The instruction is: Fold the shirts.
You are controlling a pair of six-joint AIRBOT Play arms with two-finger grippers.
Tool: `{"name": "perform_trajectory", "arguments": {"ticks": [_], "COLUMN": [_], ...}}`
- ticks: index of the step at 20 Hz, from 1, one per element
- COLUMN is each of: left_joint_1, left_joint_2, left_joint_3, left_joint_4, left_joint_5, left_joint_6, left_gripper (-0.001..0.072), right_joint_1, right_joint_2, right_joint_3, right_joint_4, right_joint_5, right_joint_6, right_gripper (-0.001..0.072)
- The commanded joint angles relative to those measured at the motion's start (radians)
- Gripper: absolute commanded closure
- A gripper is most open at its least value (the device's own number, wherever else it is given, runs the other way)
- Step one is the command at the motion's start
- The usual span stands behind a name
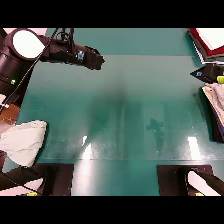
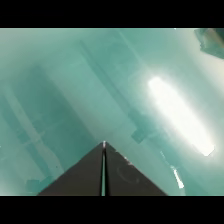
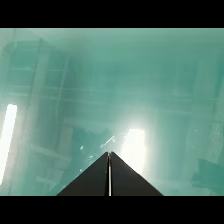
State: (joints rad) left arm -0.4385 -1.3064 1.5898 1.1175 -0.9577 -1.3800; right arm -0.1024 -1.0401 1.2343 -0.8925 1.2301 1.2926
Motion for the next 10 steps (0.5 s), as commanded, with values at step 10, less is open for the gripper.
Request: {"name": "perform_trajectory", "arguments": {"ticks": [10], "left_joint_1": [0.000], "left_joint_2": [0.000], "left_joint_3": [0.001], "left_joint_4": [0.000], "left_joint_5": [0.000], "left_joint_6": [0.000], "left_gripper": [0.0682], "right_joint_1": [0.001], "right_joint_2": [0.001], "right_joint_3": [0.000], "right_joint_4": [0.002], "right_joint_5": [0.028], "right_joint_6": [0.000], "right_gripper": [0.0695]}}
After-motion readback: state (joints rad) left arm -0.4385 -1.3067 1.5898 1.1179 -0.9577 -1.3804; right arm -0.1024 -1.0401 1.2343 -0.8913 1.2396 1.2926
